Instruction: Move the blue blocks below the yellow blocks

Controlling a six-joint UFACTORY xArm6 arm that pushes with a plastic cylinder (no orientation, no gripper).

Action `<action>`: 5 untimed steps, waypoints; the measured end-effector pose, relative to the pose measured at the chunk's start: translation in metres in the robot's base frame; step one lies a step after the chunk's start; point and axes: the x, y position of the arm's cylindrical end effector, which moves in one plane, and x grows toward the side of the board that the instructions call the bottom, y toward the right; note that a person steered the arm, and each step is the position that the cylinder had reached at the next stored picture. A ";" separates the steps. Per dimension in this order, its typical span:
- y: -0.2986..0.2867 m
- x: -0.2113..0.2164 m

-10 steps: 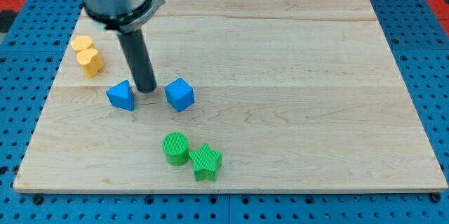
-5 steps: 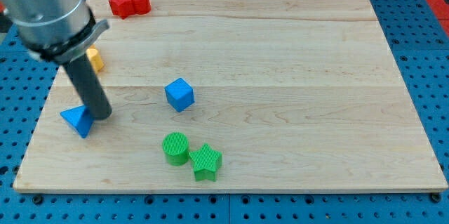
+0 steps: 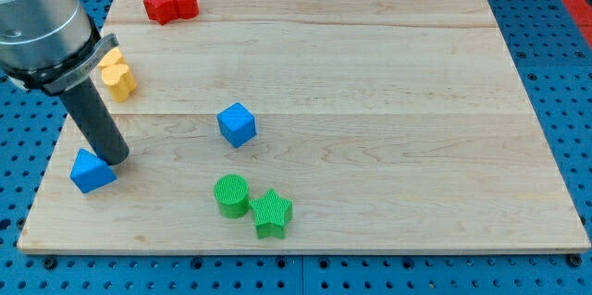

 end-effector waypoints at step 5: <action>0.106 -0.058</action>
